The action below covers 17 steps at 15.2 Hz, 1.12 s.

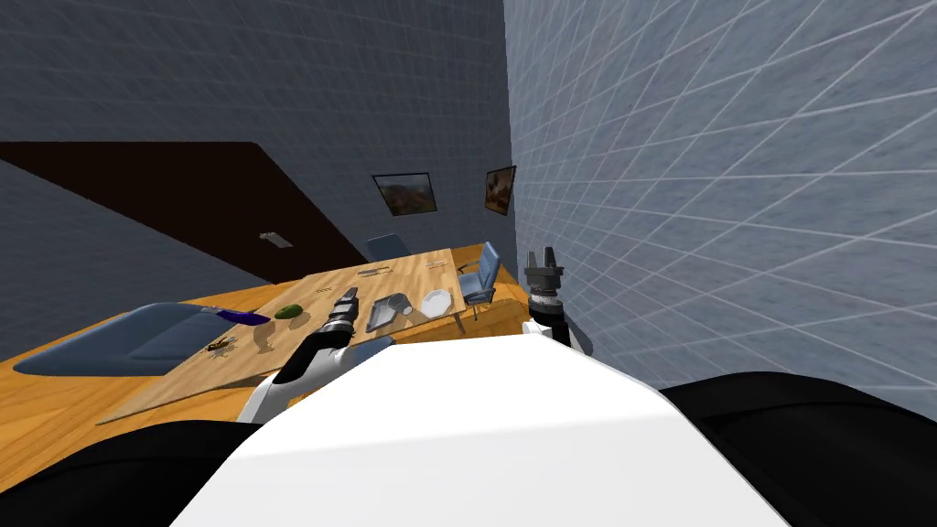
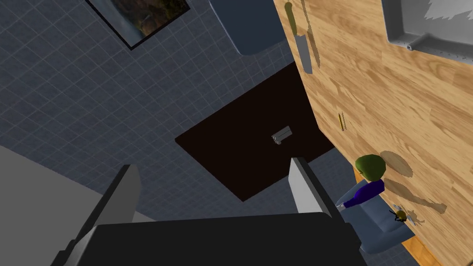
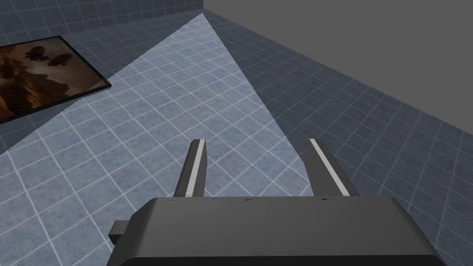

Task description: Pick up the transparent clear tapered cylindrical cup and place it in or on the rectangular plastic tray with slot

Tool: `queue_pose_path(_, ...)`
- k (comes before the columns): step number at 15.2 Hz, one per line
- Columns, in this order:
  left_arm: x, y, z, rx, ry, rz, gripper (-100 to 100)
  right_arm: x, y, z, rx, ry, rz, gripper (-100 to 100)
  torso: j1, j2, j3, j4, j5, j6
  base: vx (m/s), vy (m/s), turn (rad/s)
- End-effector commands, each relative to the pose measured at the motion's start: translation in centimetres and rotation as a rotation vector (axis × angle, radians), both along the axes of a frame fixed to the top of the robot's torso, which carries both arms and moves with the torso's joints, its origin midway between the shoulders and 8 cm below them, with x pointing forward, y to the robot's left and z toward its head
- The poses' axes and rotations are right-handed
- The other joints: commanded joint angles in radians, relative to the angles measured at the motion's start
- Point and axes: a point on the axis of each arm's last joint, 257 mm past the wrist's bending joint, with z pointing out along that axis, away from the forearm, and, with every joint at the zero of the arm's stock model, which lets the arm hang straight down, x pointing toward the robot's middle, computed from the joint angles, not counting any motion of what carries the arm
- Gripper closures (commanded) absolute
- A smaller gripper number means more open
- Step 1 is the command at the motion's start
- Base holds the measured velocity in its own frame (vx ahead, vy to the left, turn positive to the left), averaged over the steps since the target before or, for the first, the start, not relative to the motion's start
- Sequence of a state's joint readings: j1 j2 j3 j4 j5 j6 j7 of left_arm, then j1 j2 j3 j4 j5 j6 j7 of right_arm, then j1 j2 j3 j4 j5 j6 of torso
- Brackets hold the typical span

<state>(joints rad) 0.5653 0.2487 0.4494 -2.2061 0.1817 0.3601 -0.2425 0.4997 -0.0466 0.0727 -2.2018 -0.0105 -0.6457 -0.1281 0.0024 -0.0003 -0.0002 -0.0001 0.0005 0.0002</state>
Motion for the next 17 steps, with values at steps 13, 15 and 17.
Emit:
queue_pose_path(13,-6.6,6.6,-6.6,-0.119,0.262,0.188,-100,0.0,0.0,0.0,0.0,0.0,0.0,0,0.0,0.0,0.0,0.0,0.0,0.001,-0.018,0.022,-0.219)
queue_pose_path(15,-6.9,6.6,-7.1,-0.13,0.281,0.193,-100,0.0,0.0,0.0,0.0,0.0,0.0,0,0.0,0.0,0.0,0.0,0.0,0.0,-0.016,0.021,-0.059)
queue_pose_path(17,-8.5,7.8,-8.1,-0.156,0.322,0.231,-100,0.0,0.0,0.0,0.0,0.0,0.0,0,0.0,0.0,0.0,0.0,0.0,0.001,-0.022,0.015,-0.332)
